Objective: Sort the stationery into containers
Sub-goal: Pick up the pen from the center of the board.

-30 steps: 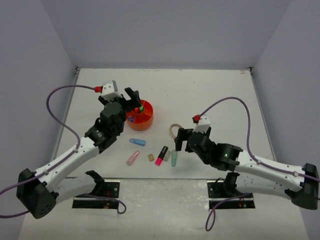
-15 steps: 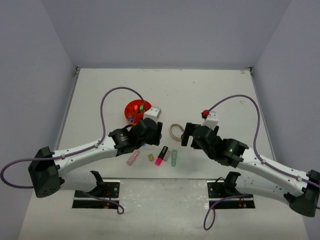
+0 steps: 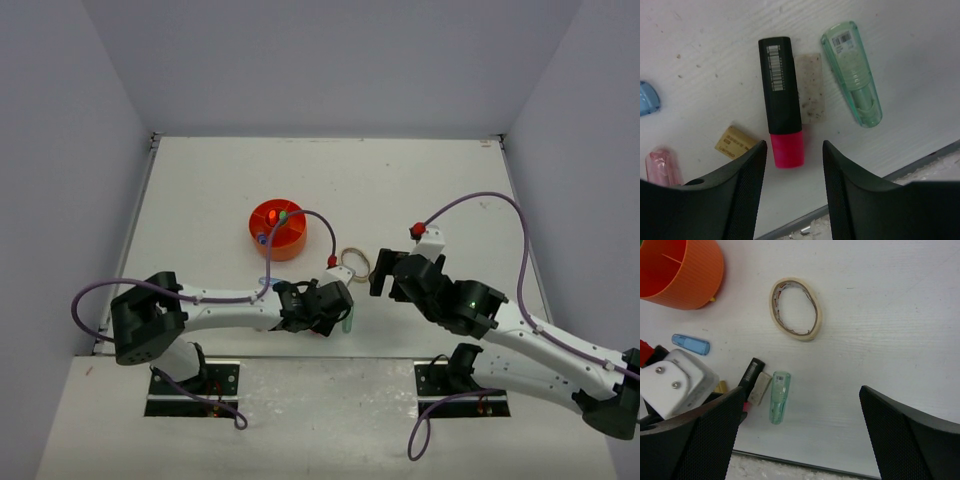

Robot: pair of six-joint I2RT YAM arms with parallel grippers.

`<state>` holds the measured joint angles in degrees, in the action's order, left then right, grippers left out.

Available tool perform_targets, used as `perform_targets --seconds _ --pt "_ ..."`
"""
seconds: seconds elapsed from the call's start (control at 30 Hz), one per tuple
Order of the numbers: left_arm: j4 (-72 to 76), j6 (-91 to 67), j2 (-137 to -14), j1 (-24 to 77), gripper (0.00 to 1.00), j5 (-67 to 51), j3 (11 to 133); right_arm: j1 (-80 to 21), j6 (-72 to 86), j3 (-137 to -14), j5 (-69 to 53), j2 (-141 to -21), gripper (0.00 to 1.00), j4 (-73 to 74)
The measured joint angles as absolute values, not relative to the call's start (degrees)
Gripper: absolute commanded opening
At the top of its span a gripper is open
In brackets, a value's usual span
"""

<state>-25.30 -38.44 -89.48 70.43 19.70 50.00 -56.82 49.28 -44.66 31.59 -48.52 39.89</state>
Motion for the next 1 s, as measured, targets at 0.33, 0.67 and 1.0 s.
perform_targets --seconds 0.33,0.67,1.0 --pt "-25.84 -40.90 -89.49 71.39 0.50 19.76 49.70 -56.82 49.03 -44.64 30.62 -49.12 0.99 39.82" --pt "-24.72 -40.95 -90.45 71.40 0.41 19.68 47.56 -56.82 48.50 -44.60 30.24 -49.10 0.99 39.60" --pt "-21.89 -40.83 -91.98 71.40 0.00 20.33 47.66 -56.82 47.49 -44.62 29.80 -49.07 0.99 39.40"
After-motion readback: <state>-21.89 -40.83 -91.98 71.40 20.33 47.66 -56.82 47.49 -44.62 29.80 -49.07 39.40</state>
